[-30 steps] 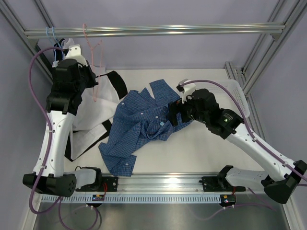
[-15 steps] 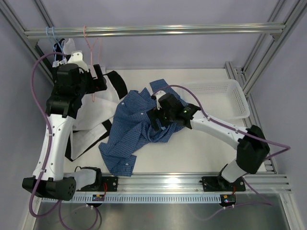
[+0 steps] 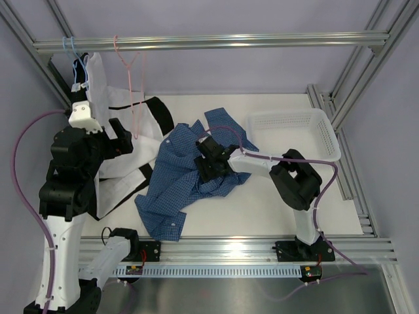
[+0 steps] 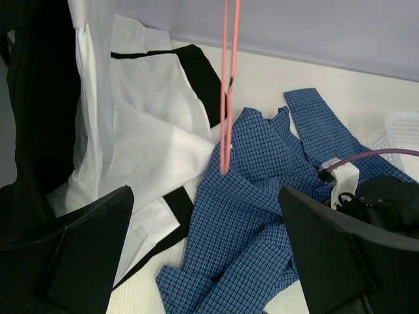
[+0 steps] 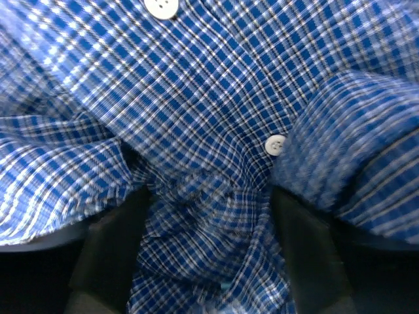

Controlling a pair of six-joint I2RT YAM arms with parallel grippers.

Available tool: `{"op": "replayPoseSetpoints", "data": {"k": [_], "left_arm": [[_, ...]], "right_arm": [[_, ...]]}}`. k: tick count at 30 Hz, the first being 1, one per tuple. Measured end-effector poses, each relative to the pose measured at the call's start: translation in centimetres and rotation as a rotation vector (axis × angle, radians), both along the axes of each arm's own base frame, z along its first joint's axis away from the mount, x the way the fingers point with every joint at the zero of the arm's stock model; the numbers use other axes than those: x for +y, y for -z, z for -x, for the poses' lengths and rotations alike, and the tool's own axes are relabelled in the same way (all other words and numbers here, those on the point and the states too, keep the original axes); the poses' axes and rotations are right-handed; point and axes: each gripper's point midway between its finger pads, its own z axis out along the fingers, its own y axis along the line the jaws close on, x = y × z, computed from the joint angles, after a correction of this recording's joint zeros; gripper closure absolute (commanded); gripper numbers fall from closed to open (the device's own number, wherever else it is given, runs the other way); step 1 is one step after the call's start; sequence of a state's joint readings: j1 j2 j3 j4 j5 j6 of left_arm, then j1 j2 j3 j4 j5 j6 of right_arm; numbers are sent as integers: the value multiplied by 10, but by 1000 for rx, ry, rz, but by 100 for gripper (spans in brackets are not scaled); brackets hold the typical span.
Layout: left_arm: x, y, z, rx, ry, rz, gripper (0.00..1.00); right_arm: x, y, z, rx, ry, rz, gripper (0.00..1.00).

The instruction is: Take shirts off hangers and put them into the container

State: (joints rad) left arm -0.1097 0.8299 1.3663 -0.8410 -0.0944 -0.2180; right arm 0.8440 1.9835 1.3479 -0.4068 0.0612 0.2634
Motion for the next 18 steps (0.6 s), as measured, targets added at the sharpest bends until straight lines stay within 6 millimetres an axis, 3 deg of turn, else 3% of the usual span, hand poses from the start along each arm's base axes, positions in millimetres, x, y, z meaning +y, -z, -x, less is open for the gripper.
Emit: {"op": "replayPoseSetpoints", "data": {"k": [1, 2, 5, 9, 11, 14, 16, 18], "left_arm": [[1, 3, 4, 6, -1, -1, 1], [1, 6, 6, 14, -2, -3, 1], [2, 16, 9, 40, -4, -6, 1], [2, 24, 11, 69, -3, -9, 1], [2, 25, 11, 71, -3, -9, 1], [2, 25, 11, 72, -2, -9, 1], [2, 25, 11, 72, -2, -9, 1], [1, 25, 11, 72, 0, -8, 1]], "right_arm": [[0, 4, 0, 6, 1, 4, 47], [1, 4, 0, 7, 5, 1, 69], [5, 4, 2, 16, -6, -16, 98], [6, 0, 5, 22, -36, -25, 100], [3, -11, 6, 8, -47, -21, 100], [-7, -54, 1, -67, -44, -12, 100], [-12, -105, -12, -170, -30, -30, 100], [-18, -172, -27, -307, -7, -74, 100]]}}
